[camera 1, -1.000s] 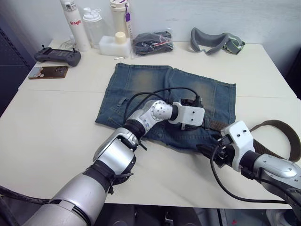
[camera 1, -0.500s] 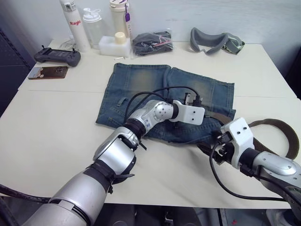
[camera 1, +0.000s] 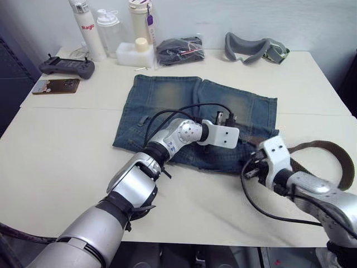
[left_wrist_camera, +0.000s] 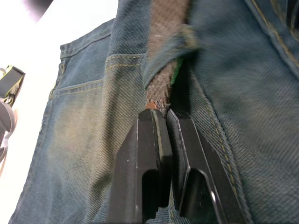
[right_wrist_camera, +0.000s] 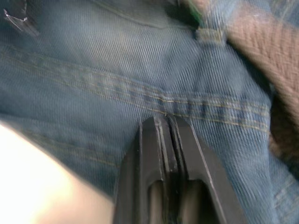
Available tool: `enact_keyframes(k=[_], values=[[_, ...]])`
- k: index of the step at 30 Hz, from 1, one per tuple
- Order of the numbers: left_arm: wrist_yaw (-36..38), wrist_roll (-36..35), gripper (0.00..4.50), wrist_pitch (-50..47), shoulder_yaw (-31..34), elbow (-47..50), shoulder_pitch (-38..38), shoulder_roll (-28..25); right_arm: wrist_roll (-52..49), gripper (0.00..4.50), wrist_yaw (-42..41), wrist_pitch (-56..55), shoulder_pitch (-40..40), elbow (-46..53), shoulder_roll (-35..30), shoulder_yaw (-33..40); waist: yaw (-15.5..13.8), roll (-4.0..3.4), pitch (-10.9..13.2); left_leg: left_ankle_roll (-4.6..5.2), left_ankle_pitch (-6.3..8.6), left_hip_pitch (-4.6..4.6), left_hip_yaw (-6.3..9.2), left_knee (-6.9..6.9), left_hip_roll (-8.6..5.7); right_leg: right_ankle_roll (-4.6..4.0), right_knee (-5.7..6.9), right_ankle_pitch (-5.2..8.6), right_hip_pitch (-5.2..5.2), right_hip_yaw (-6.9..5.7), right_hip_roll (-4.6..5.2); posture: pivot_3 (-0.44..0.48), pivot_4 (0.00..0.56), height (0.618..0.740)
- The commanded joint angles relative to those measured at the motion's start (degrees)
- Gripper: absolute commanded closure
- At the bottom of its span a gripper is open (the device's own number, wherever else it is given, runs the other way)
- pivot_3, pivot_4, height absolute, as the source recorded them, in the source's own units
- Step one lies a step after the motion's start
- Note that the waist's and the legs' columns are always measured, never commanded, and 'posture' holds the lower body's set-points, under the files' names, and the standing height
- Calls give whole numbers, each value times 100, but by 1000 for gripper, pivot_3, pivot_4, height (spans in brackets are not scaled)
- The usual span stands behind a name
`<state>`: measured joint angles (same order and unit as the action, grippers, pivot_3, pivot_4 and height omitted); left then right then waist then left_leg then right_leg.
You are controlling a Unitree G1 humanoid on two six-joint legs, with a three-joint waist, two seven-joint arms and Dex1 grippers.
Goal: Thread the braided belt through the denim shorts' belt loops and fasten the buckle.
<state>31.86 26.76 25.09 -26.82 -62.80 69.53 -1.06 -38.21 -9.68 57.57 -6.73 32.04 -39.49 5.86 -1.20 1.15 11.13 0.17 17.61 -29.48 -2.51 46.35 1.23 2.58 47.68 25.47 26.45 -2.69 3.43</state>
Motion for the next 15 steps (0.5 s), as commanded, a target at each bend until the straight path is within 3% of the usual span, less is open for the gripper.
enact_keyframes(k=[1, 5, 9, 15], values=[[1219, -241, 4500, -839, 21, 307, -217, -175, 286, 4461, -1, 226, 90, -403, 51, -167, 12, 12, -14, -1, 0, 4, 0, 0, 0, 0, 1, 0, -3, 0, 0, 0, 150, 656], [2047, -248, 4500, -1834, -8, 1468, -409, -570, 326, 4461, -167, 293, 87, -507, 32, -175, 47, 31, -51, -2, -1, 17, 0, -3, 6, -14, 0, 8, -15, -1, -3, 0, 150, 656], [2232, -154, 4500, -2547, 91, 2541, -444, -1042, 409, 4461, -299, 287, 54, -621, 1, -187, 83, 31, -53, -3, -2, 20, 0, -8, 7, -18, 1, 10, -16, -1, -3, 0, 150, 656], [3352, -514, 4500, -4121, 330, 4609, -899, -1823, 545, 4461, -469, 280, -83, -812, 49, -310, 120, 30, -53, -4, -2, 20, 2, -9, 7, -18, 3, 10, -16, -1, -2, 0, 150, 656]])
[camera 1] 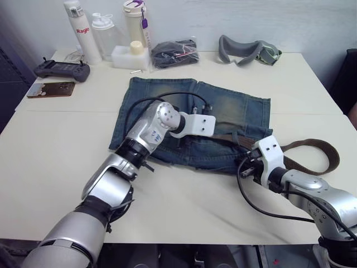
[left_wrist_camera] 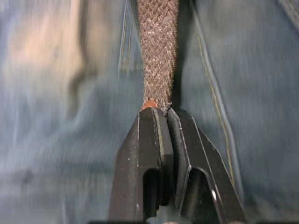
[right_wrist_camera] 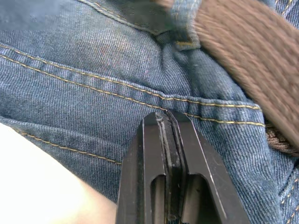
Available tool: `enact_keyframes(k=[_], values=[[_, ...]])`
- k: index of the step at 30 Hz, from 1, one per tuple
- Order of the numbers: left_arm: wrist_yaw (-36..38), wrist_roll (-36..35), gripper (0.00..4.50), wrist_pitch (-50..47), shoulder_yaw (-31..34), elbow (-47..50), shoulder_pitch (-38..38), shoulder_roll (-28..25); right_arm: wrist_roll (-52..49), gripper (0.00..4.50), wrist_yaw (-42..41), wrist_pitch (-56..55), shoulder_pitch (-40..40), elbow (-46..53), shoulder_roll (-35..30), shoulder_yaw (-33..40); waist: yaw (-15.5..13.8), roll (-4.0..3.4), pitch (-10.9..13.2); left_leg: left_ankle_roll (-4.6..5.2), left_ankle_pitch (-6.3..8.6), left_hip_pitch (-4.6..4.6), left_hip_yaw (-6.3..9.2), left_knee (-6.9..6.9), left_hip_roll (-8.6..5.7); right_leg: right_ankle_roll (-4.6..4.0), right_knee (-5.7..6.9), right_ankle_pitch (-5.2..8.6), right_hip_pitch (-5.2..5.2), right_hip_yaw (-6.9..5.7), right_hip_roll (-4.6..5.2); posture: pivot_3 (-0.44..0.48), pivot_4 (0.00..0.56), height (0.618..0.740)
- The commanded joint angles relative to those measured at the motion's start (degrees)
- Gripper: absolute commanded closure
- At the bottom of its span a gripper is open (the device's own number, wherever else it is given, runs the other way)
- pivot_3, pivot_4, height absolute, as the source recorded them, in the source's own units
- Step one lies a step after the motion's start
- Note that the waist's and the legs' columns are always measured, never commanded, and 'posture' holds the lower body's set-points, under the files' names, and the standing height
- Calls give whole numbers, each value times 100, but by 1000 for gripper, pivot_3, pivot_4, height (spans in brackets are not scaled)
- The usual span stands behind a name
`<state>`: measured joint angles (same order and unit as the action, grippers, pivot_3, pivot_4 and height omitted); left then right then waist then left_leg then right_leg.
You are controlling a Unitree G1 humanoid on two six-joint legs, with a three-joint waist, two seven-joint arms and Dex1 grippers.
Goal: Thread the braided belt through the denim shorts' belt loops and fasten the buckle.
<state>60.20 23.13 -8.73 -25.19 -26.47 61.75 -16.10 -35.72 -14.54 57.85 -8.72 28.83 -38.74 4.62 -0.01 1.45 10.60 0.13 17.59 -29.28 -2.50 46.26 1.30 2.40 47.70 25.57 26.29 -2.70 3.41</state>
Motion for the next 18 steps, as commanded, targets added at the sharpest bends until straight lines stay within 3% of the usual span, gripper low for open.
enact_keyframes(k=[1, 8, 13, 18], values=[[604, -172, 4500, -940, 194, 1225, -165, -441, 314, 4461, -11, 253, 102, -512, -29, -203, 10, 0, 0, -1, -1, 0, 0, 0, 1, 0, 0, 0, 0, 0, 0, 0, 150, 656], [645, -259, 4500, -2005, 405, 2270, -494, -1173, 499, 4461, -303, 187, -148, -772, -85, -331, 26, 2, -8, -3, -2, 8, 0, -2, 4, -4, 6, 2, -1, 4, -3, 0, 150, 656], [219, -508, 4500, -2099, 675, 2386, -313, -1101, 633, 4461, -440, 150, -296, -901, -46, -413, 0, 16, -16, 1, 0, 5, 2, 6, 3, -3, 8, 1, -4, 2, 1, 0, 150, 656], [632, -770, 4500, -2579, 553, 2830, -353, -1346, 761, 4461, -563, 93, -371, -1011, -13, -486, 19, 16, -17, 2, 1, 5, 2, 4, 3, -3, 9, 1, -3, 3, 0, 0, 150, 656]])
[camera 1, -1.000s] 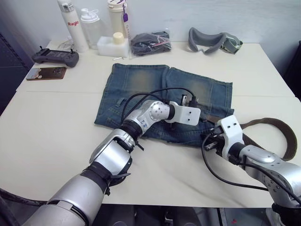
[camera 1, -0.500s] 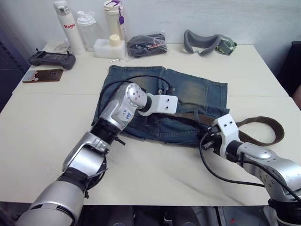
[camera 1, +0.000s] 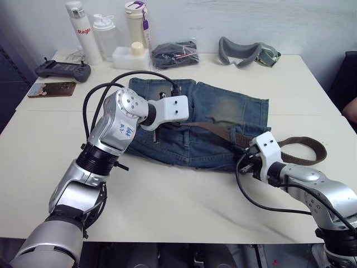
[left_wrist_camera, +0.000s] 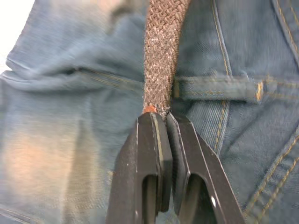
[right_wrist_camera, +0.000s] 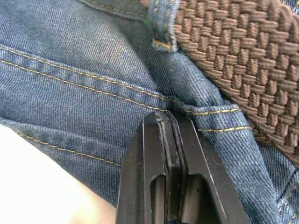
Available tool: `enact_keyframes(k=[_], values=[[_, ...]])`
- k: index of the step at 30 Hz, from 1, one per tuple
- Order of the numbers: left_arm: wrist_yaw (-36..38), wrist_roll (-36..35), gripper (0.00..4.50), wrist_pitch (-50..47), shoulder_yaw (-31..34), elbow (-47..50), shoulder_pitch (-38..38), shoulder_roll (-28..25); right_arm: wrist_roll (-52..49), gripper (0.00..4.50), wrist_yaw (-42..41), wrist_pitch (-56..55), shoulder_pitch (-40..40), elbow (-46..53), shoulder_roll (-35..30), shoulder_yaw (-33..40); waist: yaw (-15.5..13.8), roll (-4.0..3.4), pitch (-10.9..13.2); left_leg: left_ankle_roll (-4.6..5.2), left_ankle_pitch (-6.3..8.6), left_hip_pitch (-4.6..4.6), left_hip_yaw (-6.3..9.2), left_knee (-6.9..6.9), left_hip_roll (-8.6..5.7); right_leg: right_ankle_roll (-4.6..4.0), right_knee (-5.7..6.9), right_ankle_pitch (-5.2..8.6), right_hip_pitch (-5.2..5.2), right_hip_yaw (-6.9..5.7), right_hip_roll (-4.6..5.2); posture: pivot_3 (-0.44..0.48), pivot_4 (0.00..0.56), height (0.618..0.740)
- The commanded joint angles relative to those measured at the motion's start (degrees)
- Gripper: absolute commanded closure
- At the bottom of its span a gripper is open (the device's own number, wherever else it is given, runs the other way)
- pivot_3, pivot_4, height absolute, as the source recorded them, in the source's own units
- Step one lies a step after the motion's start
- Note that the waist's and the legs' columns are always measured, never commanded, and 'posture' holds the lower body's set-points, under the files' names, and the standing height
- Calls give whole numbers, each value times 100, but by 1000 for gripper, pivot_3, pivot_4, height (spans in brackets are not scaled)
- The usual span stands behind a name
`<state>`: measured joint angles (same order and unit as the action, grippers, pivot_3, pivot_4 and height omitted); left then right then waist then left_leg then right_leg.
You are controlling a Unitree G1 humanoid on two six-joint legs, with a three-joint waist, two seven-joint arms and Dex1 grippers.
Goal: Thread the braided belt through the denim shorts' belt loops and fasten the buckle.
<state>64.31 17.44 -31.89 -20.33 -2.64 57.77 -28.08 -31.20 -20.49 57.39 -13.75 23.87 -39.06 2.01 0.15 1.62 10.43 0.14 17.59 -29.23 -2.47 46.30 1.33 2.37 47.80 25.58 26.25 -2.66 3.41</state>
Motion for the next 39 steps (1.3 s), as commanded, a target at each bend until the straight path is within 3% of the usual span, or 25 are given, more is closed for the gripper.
enact_keyframes(k=[1, 8, 16, 20, 23, 27, 28, 31, 35, 39], values=[[272, -248, 4500, -359, 55, 537, 35, -180, 328, 4461, 13, 126, 123, -536, 19, -231, 8, 0, 0, -1, 0, 1, 0, -1, 1, -1, 1, 1, 0, 0, -1, 0, 150, 656], [674, -565, 4500, -931, -196, 1142, -256, -627, 490, 4461, -118, -1, -56, -734, 112, -352, 9, 0, -2, -3, -2, 4, 0, -1, 2, -3, 3, 1, -1, 0, -1, 0, 150, 656], [-73, -499, 4500, -927, -333, 954, -539, -389, 648, 4461, -323, -196, -60, -637, 5, -304, -13, 8, -7, 1, 1, 3, 1, 1, 2, -5, 4, 3, -1, 0, 1, 0, 150, 656], [-257, -836, 2927, -1178, -78, 917, -520, -114, 544, 4500, -617, -326, 15, -381, -160, -87, -20, 6, -6, 4, 2, -2, 2, 2, 0, -5, 4, 3, 1, -2, 2, 0, 150, 656], [-201, -1247, 1561, -1472, 261, 1005, -543, -166, 169, 3513, -1152, -437, 39, 63, -352, 186, -19, -15, 7, 2, 1, -9, 2, 0, -1, -5, 5, 3, 9, -2, 1, 0, 150, 656], [-75, -1992, 0, -2028, 1017, 1102, -813, -426, 166, 1683, -1910, -1082, 38, 381, -823, 313, 14, -32, 17, 0, 0, -15, 2, -4, -1, -5, 4, 3, 19, -2, 0, 0, 150, 656], [-74, -2137, 0, -2135, 1196, 1136, -904, -527, 161, 1120, -2074, -1196, 0, 465, -922, 296, 25, -38, 21, 0, 0, -15, 1, -5, -1, -5, 4, 3, 20, -1, -1, 0, 150, 656], [-212, -2272, 0, -1983, 1501, 1122, -1126, -889, 348, 63, -2369, -1579, -82, 548, -1148, 153, 17, -39, 23, -1, 0, -13, 2, -8, 2, -6, 5, 4, 22, -2, -5, 0, 150, 656], [-362, -2658, 0, -1877, 2082, 1030, -1354, -1152, 627, 63, -2771, -1829, -157, 462, -1478, -227, -21, -36, 25, 0, 0, -14, 4, -6, -3, -6, 2, 4, 19, -5, 2, 0, 150, 656], [-615, -3097, 0, -1956, 2449, 1307, -1477, -942, 1494, 63, -2660, -2214, -309, 16, -1569, -873, -89, -36, 25, 2, 1, -15, 10, -2, -7, -5, -2, 3, 15, -10, 9, 0, 150, 656]])
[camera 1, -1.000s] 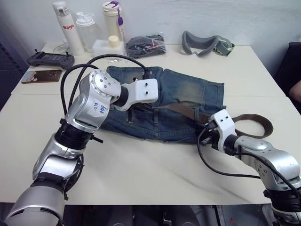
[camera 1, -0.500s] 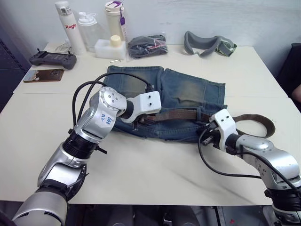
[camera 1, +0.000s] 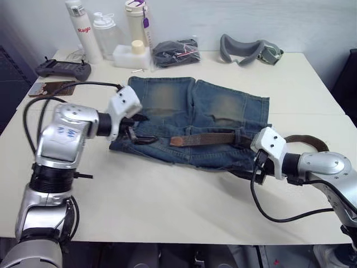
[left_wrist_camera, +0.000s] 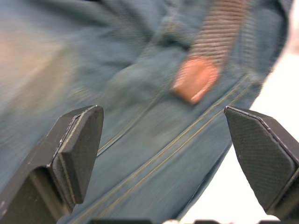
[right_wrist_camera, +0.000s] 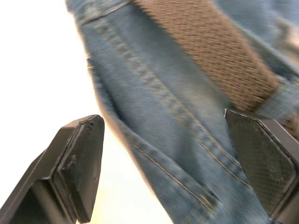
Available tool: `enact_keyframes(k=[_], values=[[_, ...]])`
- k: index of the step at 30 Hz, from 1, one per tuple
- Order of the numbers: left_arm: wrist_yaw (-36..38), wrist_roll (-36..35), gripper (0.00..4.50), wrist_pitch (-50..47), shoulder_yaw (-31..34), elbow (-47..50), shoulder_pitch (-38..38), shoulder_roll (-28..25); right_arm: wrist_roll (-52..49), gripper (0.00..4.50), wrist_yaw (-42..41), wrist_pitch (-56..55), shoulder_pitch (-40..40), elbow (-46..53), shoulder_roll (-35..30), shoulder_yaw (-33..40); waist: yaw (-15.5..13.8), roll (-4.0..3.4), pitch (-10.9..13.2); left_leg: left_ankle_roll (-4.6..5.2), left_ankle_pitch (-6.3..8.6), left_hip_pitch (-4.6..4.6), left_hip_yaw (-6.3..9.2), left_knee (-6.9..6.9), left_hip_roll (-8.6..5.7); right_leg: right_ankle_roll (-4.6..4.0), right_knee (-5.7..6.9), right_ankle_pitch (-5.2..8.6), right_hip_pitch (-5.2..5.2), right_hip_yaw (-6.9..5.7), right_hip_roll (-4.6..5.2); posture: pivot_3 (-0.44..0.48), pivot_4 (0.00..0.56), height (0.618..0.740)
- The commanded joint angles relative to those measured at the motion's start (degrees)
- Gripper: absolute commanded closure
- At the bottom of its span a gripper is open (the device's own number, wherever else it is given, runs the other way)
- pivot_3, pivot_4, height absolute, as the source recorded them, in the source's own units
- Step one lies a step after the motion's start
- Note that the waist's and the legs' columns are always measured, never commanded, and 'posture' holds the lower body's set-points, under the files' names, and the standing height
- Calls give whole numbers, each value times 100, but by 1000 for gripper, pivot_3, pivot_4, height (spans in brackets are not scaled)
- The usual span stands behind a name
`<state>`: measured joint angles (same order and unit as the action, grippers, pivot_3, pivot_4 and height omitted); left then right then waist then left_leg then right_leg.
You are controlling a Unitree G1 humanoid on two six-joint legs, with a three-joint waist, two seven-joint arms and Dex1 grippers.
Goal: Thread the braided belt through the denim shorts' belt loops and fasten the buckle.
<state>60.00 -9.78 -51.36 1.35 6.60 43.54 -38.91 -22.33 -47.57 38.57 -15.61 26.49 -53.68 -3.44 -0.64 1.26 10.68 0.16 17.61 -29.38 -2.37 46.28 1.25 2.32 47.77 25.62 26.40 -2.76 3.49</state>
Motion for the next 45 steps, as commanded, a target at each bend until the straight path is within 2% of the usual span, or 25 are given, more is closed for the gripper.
enact_keyframes(k=[1, 2, 5, 7, 10, 12, 13, 17, 22, 25, 27, 28, 31, 33, 34, 35, 36, 37, 39, 41, 43, 45], values=[[-255, -465, 0, -29, 317, 444, -75, 187, 781, 63, 69, -410, -158, -361, -116, -427, -30, 0, 0, 0, 0, 0, 0, 1, -1, 0, 0, 0, 0, 0, 1, 0, 150, 656], [-313, -536, 0, -42, 335, 486, -94, 208, 898, 63, 72, -467, -182, -438, -115, -489, -45, 0, 0, 0, 0, -2, 0, 2, -1, 0, 1, 0, 0, 0, 2, 0, 150, 656], [-330, -729, 0, 6, 251, 701, -258, 147, 1179, 914, -9, -690, -139, -688, -281, -416, -50, 0, 0, -1, -1, -4, 0, 2, -1, 0, 2, 0, 4, 0, 1, 0, 150, 656], [-392, -827, 0, 14, 218, 746, -295, 145, 1298, 1812, -139, -950, -83, -837, -414, -330, -50, 0, 0, -2, -1, -4, 0, 2, -1, 0, 3, 0, 4, 0, 1, 0, 150, 656], [-466, -961, 0, 84, 143, 720, -282, 237, 1693, 3211, -643, -2415, 58, -1450, -928, -267, -70, -1, 0, -1, -1, -4, 0, 4, -3, 0, 3, 0, 3, -1, 2, 0, 150, 656], [-510, -770, 0, 475, -85, 671, -307, 192, 1878, 4164, -811, -3297, 84, -2100, -1173, -163, -80, -1, 0, 1, 0, -4, 0, 6, -8, 3, 2, 1, 2, -3, 3, 0, 150, 656], [-511, -745, 0, 590, -179, 664, -333, 208, 1972, 4478, -875, -3754, 43, -2531, -1296, -120, -80, 0, 0, 2, 1, -5, 0, 7, -9, 4, 2, 0, 1, -3, 4, 0, 150, 656], [-529, -817, 0, 809, -400, 653, -374, 303, 2213, 4475, -1065, -5018, -389, -3957, -1447, -104, -72, -3, 2, 5, 3, -8, -2, 19, -10, 6, 7, 0, 2, -3, 5, 0, 150, 656], [-503, -828, 0, 902, -732, 550, -322, 439, 3195, 4475, -452, -7000, -1484, -6018, -1229, -476, -4, -15, 9, 4, 2, -18, -7, 36, -4, 5, 19, 1, 12, -2, 0, 0, 150, 656], [-385, -658, 0, 1062, -1112, 537, -404, 353, 3324, 4475, -468, -7456, -1869, -6663, -1161, -542, 30, -18, 11, 3, 2, -28, -7, 45, -2, 3, 26, 4, 20, -3, -1, 0, 150, 656], [-402, -692, 0, 1092, -1146, 527, -422, 373, 3154, 3446, -590, -7568, -1973, -6728, -1171, -428, 39, -23, 13, 4, 3, -45, -5, 59, -2, 4, 33, 7, 29, -8, 0, 0, 150, 656], [-414, -708, 0, 1105, -1141, 519, -422, 379, 3069, 3095, -663, -7562, -1969, -6677, -1213, -366, 52, -23, 13, 4, 3, -58, -2, 70, 1, 4, 39, 8, 37, -10, -1, 0, 150, 656], [-419, -736, 0, 1149, -1117, 483, -435, 371, 2685, 1572, -823, -7380, -1870, -6380, -1360, -29, 71, -23, 13, 5, 3, -114, -8, 94, -1, 4, 82, 7, 104, -2, 2, 0, 150, 656], [-403, -747, 0, 1185, -1087, 442, -451, 352, 2475, 585, -886, -7103, -1806, -6172, -1486, 226, 71, -24, 14, 4, 2, -118, -10, 100, 0, 4, 94, 8, 111, -1, 2, 0, 150, 656], [-397, -760, 0, 1199, -1058, 413, -456, 342, 2179, 247, -921, -6706, -1741, -5924, -1506, 476, 70, -25, 14, 4, 2, -118, -11, 101, 0, 3, 96, 8, 112, -1, 2, 0, 150, 656], [-443, -763, 0, 1158, -1016, 365, -447, 341, 1753, 45, -923, -5961, -1625, -5577, -1434, 774, 67, -25, 14, 4, 3, -118, -11, 101, 0, 3, 96, 9, 112, -1, 2, 0, 150, 656], [-492, -736, 0, 1156, -990, 301, -431, 339, 1209, 45, -893, -4923, -1439, -5077, -1320, 1079, 67, -25, 14, 4, 3, -118, -11, 101, 1, 2, 96, 9, 111, -1, 2, 0, 150, 656], [-527, -705, 0, 1185, -968, 237, -417, 333, 401, 45, -809, -3420, -1085, -4314, -1229, 1413, 64, -25, 14, 4, 3, -117, -10, 101, 2, 2, 96, 9, 110, -1, 2, 0, 150, 656], [-546, -701, 0, 1242, -936, 169, -403, 332, -1052, 45, -680, -1223, -333, -2937, -1111, 1938, 39, -25, 14, 3, 2, -116, -7, 101, 13, -1, 93, 11, 102, -8, 0, 0, 150, 656], [-543, -721, 0, 1278, -927, 151, -401, 328, -2473, 45, 85, 240, 94, -1984, -606, 2501, 34, -22, 12, 1, 1, -117, -5, 101, 29, -7, 83, 13, 93, -25, -3, 0, 150, 656], [-550, -706, 0, 1282, -945, 157, -416, 307, -2825, 45, 1419, 1377, 318, -1398, -66, 2841, 33, -22, 12, -2, 1, -112, -6, 101, 34, -7, 78, 13, 82, -32, -5, 0, 150, 656], [-555, -671, 0, 1312, -967, 143, -437, 281, -3433, 45, 2096, 2089, 396, -1206, 387, 3030, 26, -26, 10, -1, 1, -111, -9, 98, 29, -7, 80, 13, 83, -29, 1, 0, 150, 656]])
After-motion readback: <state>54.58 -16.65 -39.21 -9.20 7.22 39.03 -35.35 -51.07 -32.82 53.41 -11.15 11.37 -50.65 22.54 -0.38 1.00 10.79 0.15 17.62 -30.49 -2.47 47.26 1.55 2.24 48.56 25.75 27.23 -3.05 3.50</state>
